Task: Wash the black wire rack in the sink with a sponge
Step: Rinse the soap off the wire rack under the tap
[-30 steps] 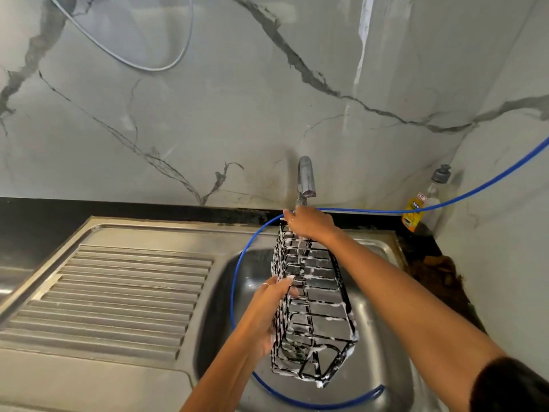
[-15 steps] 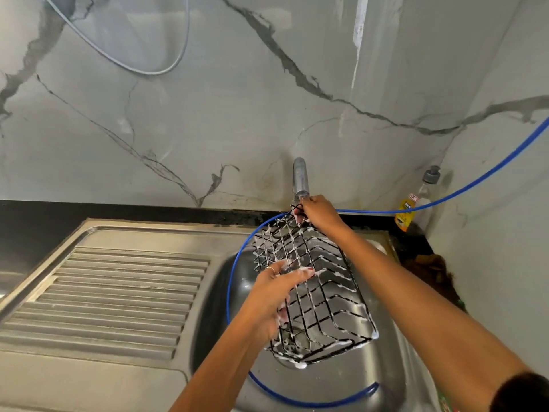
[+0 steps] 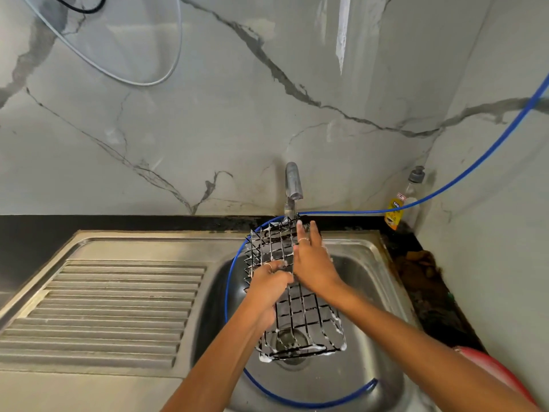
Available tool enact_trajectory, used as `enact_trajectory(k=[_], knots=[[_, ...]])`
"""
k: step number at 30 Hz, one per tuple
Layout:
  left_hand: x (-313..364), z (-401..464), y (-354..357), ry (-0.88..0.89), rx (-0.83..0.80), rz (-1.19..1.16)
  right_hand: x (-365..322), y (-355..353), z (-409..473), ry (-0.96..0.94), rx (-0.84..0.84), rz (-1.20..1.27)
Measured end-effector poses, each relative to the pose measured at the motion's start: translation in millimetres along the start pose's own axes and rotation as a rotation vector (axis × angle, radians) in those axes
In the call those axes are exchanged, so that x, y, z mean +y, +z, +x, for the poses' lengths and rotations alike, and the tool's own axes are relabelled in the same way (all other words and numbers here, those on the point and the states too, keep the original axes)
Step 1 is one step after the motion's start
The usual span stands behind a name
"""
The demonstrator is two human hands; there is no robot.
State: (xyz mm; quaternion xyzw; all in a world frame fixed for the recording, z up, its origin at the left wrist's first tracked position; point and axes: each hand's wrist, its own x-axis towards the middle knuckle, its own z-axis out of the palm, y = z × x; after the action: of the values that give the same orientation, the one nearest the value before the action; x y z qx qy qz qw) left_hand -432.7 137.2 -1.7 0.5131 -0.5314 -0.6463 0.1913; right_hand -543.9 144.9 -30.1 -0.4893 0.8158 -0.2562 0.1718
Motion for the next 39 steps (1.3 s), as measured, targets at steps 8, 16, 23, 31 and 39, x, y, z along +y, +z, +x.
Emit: enact_trajectory(k=[8,16,23,31,39], knots=[[8.4,7.2,-5.1,0.197,0.024,0.287,0.0,-4.4,19.5,0.023,0.05,0.199],[20.4,16.6,-24.4,0.395,0.078,0.701,-6.8,-30.6,48.3,0.193,0.026,0.66],[39.1,28.0,-32.7,0.429,0.141,0.956,4.6,-41.5,40.1,0.421,-0.18,1.057],[62.6,38.7,-28.5,0.589,0.041,1.131,23.2,-43.9,19.7,0.52,0.018,1.477],[67.3,50.2,-13.1,0.576,0.005,1.247,16.2,-30.9,2.3,0.588,0.41,1.606]])
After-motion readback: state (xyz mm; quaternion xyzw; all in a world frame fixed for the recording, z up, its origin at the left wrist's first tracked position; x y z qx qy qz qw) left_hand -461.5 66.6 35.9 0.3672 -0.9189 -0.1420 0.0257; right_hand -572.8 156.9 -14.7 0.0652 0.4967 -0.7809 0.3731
